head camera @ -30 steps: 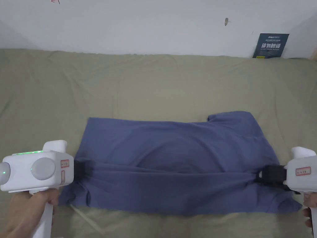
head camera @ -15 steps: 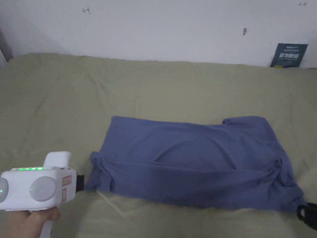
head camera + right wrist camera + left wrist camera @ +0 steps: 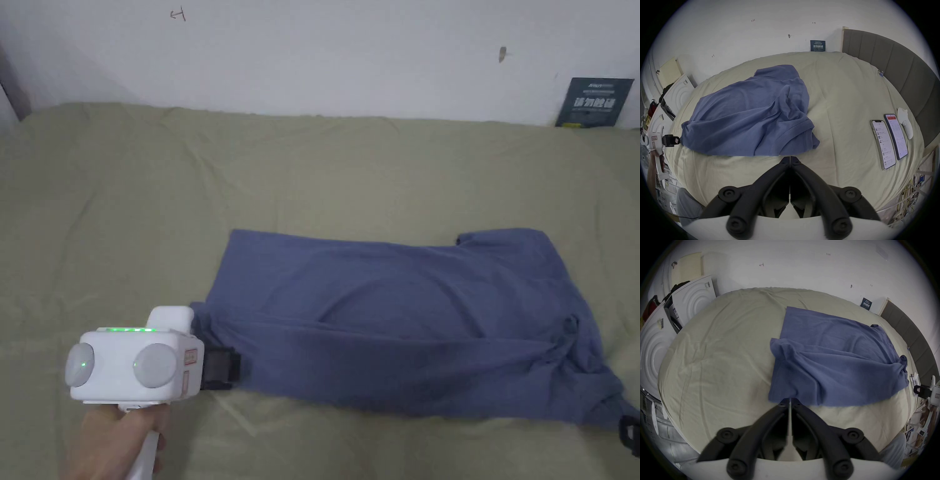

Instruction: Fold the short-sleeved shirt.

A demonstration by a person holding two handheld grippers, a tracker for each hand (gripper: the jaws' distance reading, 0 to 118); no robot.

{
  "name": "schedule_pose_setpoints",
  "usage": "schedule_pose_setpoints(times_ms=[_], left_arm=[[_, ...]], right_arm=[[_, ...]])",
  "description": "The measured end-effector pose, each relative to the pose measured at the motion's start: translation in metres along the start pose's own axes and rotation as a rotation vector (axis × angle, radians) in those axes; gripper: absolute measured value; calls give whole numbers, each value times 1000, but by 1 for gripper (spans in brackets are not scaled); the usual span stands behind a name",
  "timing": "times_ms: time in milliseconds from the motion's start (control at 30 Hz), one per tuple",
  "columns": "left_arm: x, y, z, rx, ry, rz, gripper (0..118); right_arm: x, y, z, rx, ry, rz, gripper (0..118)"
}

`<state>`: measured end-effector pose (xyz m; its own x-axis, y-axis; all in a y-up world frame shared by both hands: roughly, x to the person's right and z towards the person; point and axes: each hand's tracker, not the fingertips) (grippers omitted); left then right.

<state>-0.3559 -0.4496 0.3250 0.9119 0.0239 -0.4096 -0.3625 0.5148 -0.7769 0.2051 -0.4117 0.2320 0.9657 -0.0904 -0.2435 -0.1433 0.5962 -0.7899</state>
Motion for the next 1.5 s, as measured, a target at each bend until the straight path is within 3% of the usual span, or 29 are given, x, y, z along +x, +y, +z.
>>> schedule_pose_setpoints(times_ms=[267,367,400,433,467,500,567,600,633,700,967,1000,1067,1100,1167,1233,1400,1500], left_arm=[[-1,8,-34,-76,-10,16,110],[1,9,-18,-29,-29,-22,61],[1,10,-16,-30,-51,-31,19],[3,11,-16,-33,-91,-43,9],[8,11,-14,-16,-134,-26,9],[14,12,-14,-35,-33,-55,9],[15,11,-17,-23,-54,-57,9],[16,10,-15,-28,-54,-51,9],[15,8,-15,-27,-57,-40,9],[14,8,-14,-27,-64,-27,9],[20,9,-9,-39,-63,-24,9],[18,12,-13,-41,-65,-21,9],[16,14,-13,-47,-70,-11,9],[16,15,-11,-50,-72,-9,9],[17,14,-7,-49,-65,-19,9],[16,14,-3,-51,-61,-15,9],[14,11,3,-58,-47,-4,9],[17,9,16,-47,-46,-11,9]], right_arm=[[7,4,-21,-34,-6,-6,0],[13,7,-29,-36,-9,1,0],[14,9,-30,-34,-8,0,0],[15,11,-31,-31,-6,-2,0],[15,13,-31,-27,-6,-5,0],[15,13,-32,-24,-5,-9,0],[17,17,-32,-19,0,-18,1],[17,19,-32,-19,3,-20,10],[17,21,-32,-23,10,-24,38],[19,28,-38,-62,31,-37,118],[11,40,-82,-160,57,-22,113],[11,40,-85,-161,47,-24,91],[-2,42,-76,-137,-19,5,17],[-4,42,-71,-133,39,-1,14],[-3,42,-64,-137,59,16,13],[-1,41,-54,-107,45,29,13],[5,40,-27,-71,71,-29,13],[5,35,-15,-58,66,-1,13]])
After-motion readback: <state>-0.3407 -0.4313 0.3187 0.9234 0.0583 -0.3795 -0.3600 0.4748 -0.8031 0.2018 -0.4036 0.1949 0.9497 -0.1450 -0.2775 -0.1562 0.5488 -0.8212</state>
